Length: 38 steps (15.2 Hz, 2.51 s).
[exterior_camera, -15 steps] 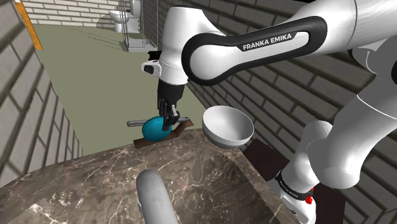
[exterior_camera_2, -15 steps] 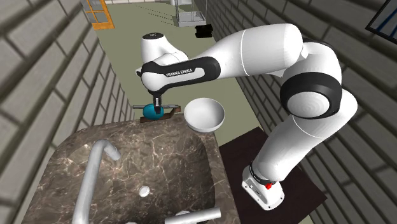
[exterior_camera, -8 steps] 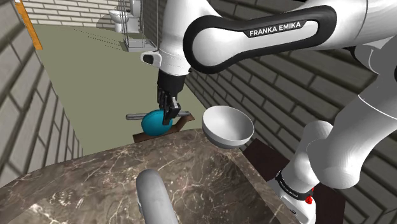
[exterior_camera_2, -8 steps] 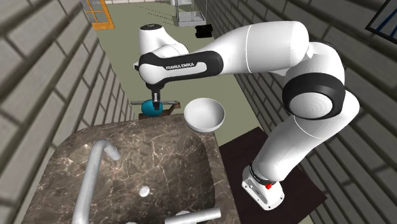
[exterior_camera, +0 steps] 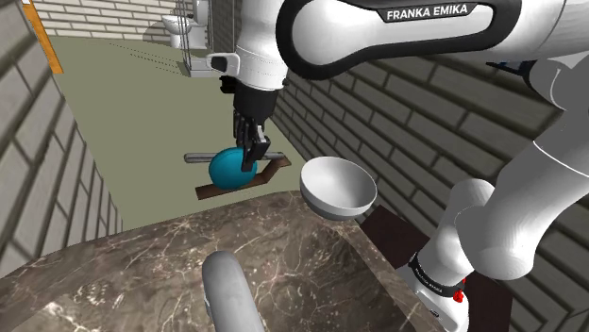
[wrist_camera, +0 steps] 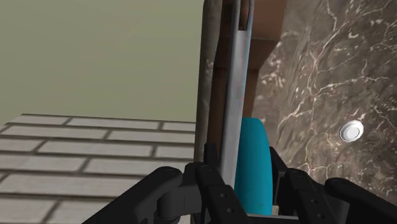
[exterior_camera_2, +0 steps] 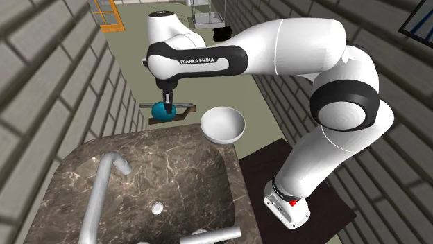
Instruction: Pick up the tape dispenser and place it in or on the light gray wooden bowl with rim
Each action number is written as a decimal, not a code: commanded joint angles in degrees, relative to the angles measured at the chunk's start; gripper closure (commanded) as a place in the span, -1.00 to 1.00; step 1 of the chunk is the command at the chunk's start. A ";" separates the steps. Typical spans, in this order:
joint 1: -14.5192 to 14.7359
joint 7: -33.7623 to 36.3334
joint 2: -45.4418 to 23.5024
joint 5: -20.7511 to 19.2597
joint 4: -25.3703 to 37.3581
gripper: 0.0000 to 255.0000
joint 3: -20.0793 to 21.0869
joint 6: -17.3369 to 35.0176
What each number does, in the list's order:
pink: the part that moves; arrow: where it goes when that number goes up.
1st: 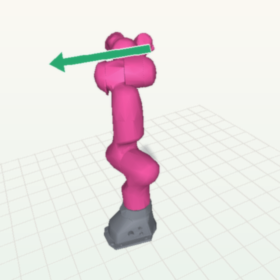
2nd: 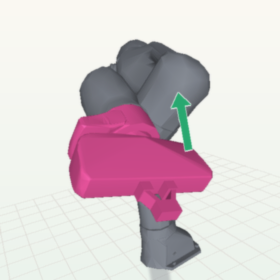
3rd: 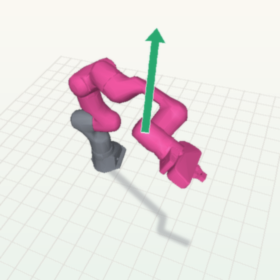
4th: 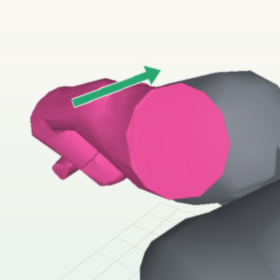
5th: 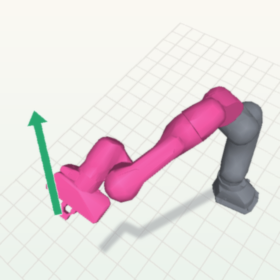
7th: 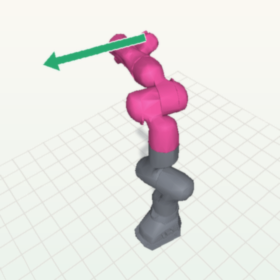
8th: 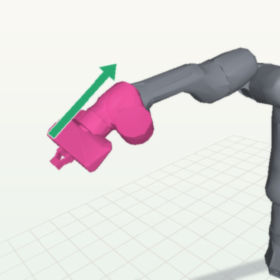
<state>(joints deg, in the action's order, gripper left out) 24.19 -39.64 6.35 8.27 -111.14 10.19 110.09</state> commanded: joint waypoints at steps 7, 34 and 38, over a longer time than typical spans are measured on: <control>-0.15 0.60 -0.12 -0.28 6.39 1.00 -0.19 -6.26; -3.03 -9.36 34.30 -0.03 -12.98 1.00 -9.29 -22.76; -3.04 -9.70 35.41 0.04 -16.87 1.00 -9.19 -20.00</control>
<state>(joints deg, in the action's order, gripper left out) 21.18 -49.14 41.34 8.34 -126.86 1.06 89.36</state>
